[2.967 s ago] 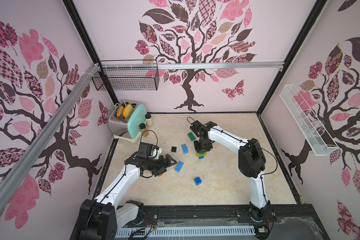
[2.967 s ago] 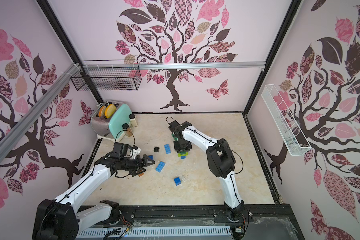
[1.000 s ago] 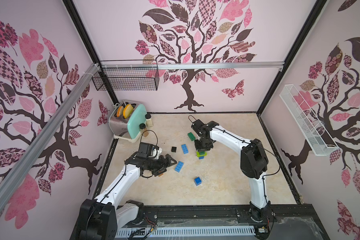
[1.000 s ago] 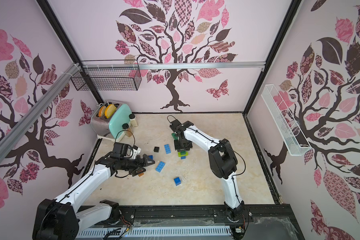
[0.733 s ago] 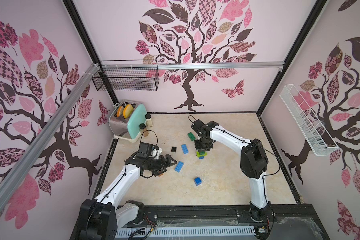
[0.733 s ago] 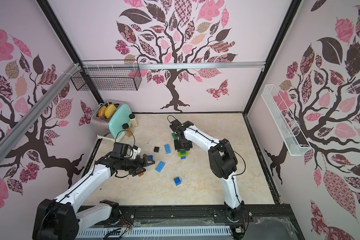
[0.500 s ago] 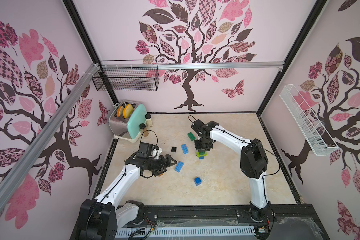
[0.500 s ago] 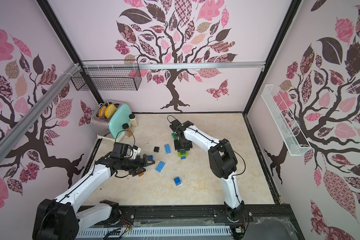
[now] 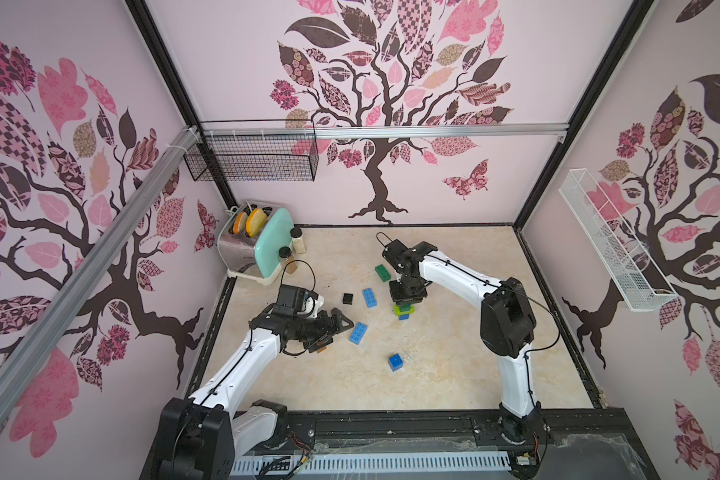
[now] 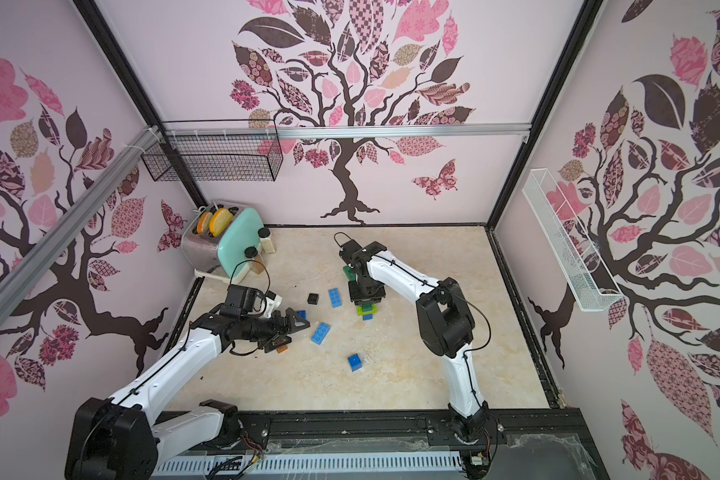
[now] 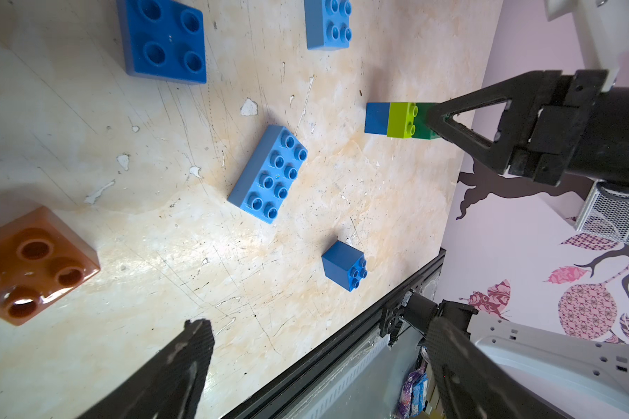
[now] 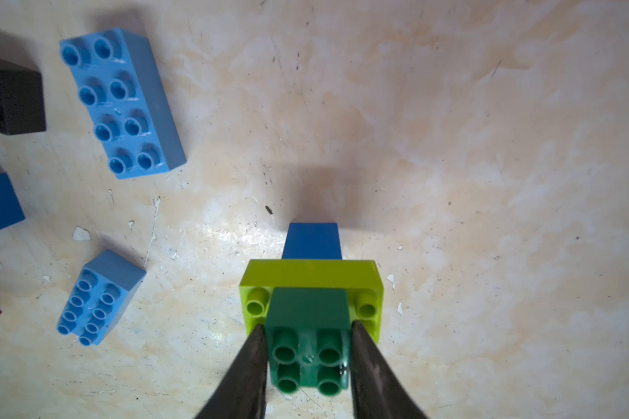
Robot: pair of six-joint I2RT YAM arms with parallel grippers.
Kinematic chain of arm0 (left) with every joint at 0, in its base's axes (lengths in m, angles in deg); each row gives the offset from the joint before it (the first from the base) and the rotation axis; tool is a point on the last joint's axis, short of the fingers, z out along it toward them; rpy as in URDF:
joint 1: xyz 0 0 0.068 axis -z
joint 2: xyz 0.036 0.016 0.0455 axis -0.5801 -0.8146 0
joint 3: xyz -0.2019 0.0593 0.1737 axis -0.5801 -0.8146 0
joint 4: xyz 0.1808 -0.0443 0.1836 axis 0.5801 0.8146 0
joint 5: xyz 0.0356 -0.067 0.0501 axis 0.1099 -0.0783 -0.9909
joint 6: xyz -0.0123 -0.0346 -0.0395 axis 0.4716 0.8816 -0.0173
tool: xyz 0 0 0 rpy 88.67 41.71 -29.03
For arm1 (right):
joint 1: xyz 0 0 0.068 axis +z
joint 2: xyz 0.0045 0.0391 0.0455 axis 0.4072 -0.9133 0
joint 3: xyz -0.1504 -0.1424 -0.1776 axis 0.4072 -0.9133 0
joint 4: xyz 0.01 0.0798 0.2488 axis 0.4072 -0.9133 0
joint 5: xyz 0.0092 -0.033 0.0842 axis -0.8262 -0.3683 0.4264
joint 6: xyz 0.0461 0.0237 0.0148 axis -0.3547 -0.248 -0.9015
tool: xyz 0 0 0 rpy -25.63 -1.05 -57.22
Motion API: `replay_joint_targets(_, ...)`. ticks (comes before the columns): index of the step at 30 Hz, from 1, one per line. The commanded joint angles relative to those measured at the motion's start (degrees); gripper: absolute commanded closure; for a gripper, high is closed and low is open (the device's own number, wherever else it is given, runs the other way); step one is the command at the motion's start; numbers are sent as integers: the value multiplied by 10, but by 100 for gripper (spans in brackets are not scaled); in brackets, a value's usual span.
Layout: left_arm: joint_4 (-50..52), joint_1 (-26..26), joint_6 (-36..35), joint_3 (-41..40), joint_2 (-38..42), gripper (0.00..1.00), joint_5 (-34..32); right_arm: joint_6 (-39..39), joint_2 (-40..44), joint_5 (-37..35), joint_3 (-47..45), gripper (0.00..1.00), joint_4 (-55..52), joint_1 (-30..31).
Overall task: Assemble the letter f with lego
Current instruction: Assemble the lego brick with the lego brick.
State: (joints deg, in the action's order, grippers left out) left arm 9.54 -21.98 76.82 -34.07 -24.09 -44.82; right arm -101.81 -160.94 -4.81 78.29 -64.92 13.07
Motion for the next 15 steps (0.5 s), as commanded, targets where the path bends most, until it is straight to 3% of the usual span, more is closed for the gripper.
replay_joint_targets(1, -6, -3, -4, -6, 5, 4, 1, -3, 5, -7, 24, 59, -9, 0)
replay_joint_targets(15, -3, -4, -5, -4, 1, 4, -8, 2, 31, -27, 58, 45, -21, 4)
